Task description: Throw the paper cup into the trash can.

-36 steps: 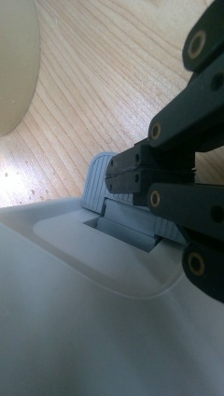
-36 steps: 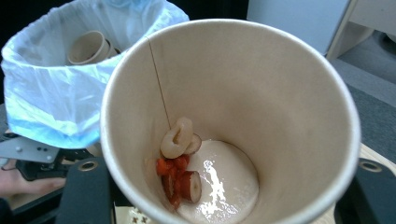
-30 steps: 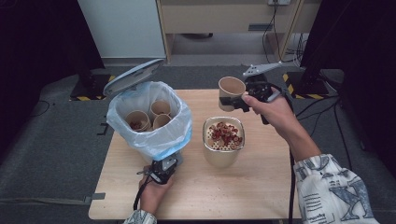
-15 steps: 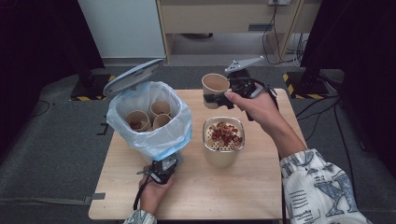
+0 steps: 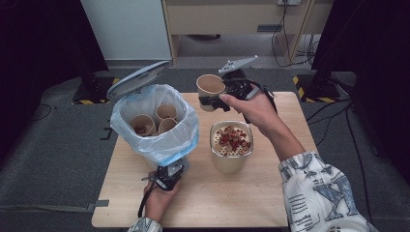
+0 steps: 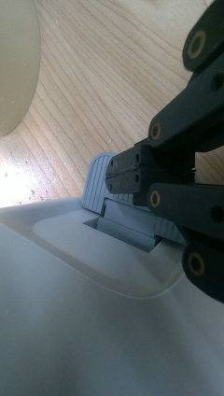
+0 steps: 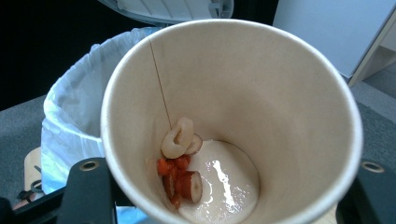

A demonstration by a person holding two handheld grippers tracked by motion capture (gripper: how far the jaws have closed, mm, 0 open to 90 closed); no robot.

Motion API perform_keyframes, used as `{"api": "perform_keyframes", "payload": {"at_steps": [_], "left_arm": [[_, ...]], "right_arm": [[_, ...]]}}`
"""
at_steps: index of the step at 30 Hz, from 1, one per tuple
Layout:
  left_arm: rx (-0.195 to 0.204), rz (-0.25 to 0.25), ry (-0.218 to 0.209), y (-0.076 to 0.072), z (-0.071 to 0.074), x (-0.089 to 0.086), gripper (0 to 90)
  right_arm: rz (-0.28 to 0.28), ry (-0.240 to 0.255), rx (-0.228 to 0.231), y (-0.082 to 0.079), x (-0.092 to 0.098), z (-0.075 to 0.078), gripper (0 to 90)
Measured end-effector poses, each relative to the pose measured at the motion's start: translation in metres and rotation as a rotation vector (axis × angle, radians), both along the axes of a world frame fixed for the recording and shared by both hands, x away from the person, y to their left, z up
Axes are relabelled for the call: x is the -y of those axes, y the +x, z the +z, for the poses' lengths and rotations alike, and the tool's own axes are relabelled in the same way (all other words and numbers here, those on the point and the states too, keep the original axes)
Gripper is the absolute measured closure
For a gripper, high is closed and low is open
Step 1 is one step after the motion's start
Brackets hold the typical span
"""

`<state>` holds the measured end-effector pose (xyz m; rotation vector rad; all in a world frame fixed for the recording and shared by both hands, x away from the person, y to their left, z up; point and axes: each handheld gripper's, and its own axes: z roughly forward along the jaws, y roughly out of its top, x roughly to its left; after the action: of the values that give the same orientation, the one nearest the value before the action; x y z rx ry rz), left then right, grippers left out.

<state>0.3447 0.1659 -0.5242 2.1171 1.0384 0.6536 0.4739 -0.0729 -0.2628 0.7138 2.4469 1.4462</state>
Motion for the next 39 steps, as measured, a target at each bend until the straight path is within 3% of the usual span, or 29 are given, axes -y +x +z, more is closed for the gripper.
{"api": "perform_keyframes", "payload": {"at_steps": [8, 39], "left_arm": [[0.003, -0.001, -0.001, 0.000, 0.000, 0.000, 89.3], [-0.002, 0.009, -0.009, -0.001, 0.000, 0.000, 89.3]], "right_arm": [[0.019, 0.005, 0.001, 0.000, -0.020, 0.004, 32.5], [0.104, 0.016, -0.025, 0.000, -0.089, -0.010, 32.0]]}}
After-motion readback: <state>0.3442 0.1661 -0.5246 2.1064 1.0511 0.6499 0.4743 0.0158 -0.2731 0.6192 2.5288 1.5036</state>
